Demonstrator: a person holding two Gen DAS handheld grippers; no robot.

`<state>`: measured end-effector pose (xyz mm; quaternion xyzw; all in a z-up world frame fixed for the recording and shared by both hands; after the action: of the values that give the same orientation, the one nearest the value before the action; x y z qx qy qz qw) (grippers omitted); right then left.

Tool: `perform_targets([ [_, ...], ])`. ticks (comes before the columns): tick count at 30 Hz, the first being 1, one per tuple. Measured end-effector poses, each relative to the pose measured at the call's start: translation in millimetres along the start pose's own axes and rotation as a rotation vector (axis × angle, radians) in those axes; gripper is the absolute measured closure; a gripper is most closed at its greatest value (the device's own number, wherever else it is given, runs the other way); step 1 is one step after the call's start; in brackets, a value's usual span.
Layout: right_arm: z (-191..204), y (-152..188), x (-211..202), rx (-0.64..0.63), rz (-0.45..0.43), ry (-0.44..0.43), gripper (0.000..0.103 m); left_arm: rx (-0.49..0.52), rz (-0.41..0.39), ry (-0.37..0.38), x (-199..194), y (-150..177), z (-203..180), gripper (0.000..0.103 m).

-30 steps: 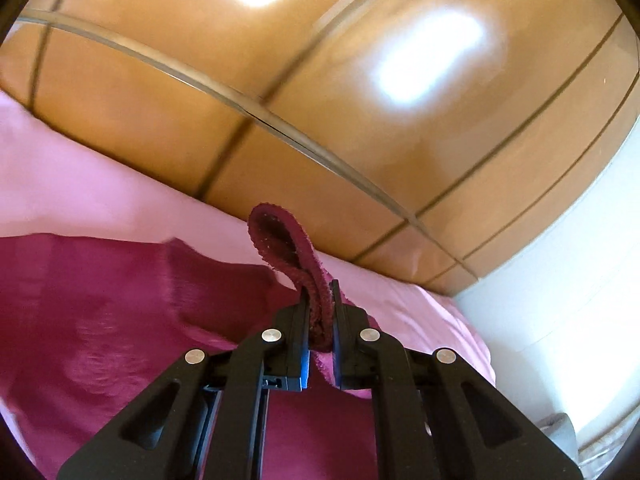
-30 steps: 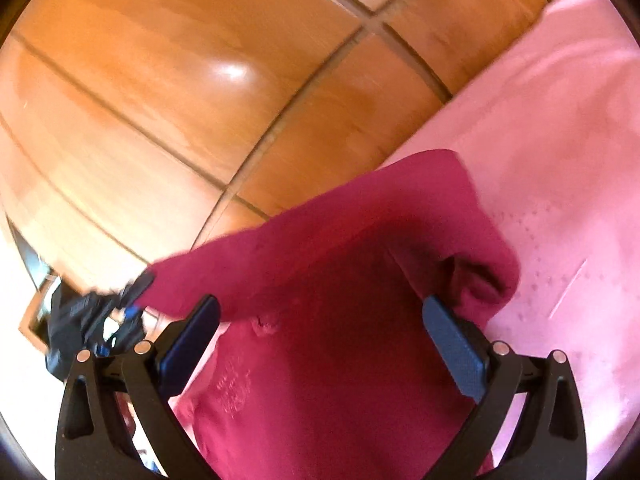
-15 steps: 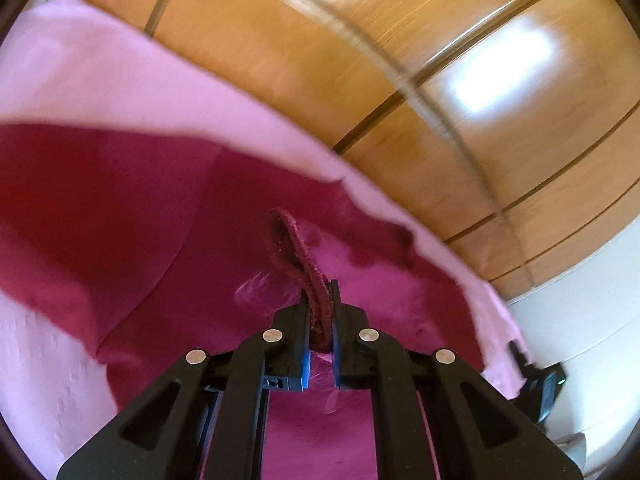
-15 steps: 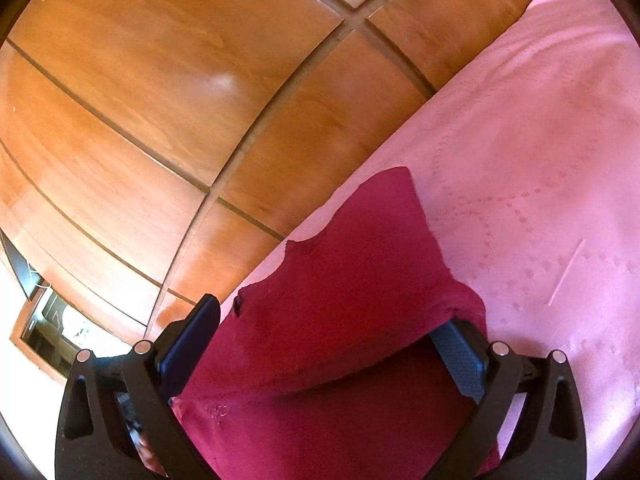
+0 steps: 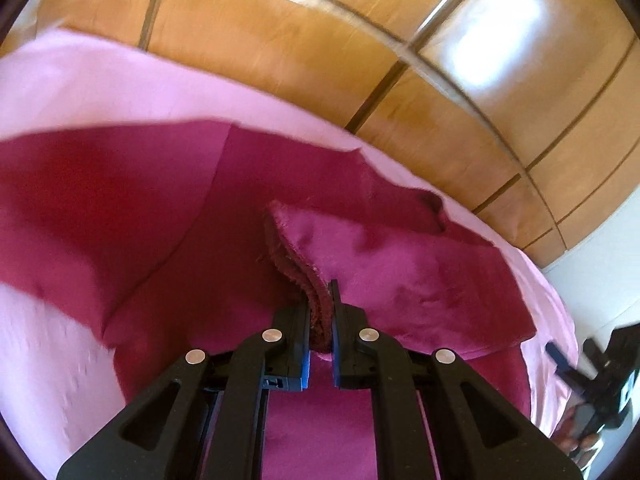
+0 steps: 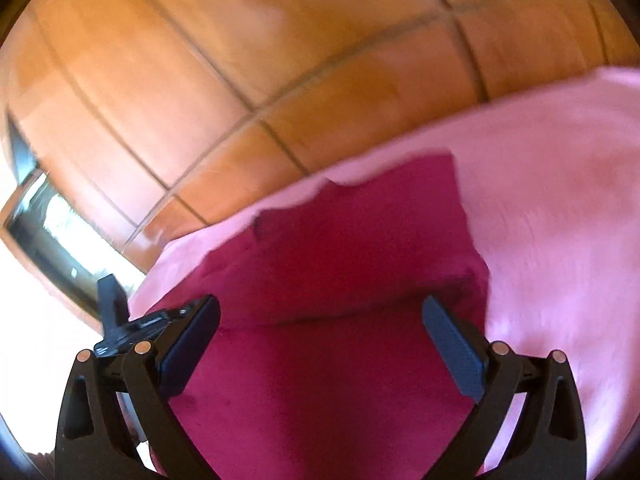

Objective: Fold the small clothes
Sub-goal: 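Grasp the other sleeve cuff with the left gripper and lift it toward the body, then lay the sleeve across the sweater body with the left gripper and release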

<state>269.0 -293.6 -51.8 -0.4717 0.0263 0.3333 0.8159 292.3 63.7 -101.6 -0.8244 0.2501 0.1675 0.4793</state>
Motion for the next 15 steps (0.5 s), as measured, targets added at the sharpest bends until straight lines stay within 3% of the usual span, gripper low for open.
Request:
perform_targets([
  [3, 17.8, -14.1, 20.2, -0.084, -0.011, 0.025, 0.002, 0.036, -0.069, 0.039, -11.2, -9.1, -10.6, 0.097],
  [5, 11.1, -14.1, 40.5, -0.128, 0.015, 0.112, 0.002, 0.081, -0.078, 0.027, -12.1, -8.2, -13.2, 0.097],
  [6, -0.1, -10.8, 58.3, -0.153, 0.043, 0.199, 0.002, 0.094, -0.066, 0.013, -10.3, -5.9, -11.0, 0.097],
  [8, -20.6, 1.6, 80.3, -0.151, 0.095, 0.291, 0.002, 0.046, -0.006, 0.033, -3.6, 2.4, 1.8, 0.096],
  [9, -29.0, 7.2, 85.0, -0.145, 0.114, 0.304, 0.002, 0.015, 0.016, 0.043, -1.7, 5.5, 8.8, 0.085],
  [10, -31.7, 15.2, 87.7, -0.182, 0.106, 0.323, 0.002, -0.030, 0.026, 0.053, -2.4, 7.3, 18.3, 0.066],
  [12, -26.4, 22.2, 86.0, -0.248, 0.093, 0.331, 0.002, -0.139, 0.014, 0.137, -6.1, 4.3, 28.7, 0.047],
  [15, -23.6, 28.1, 84.2, -0.280, 0.085, 0.344, 0.002, -0.272, 0.006, 0.203, -1.7, -8.9, 39.4, 0.044],
])
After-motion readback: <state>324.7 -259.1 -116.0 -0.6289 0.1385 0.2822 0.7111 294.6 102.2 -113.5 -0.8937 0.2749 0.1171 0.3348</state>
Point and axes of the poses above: each gripper's, at about its wrist camera, not at the fingertips, and x roughly the way its jaws point, z to its left, y to its underside, the point moved 5 cm from there along x, roughly the way its jaws point, and after that the axes turned 14 degrees about -z, right-handed, at the moved point
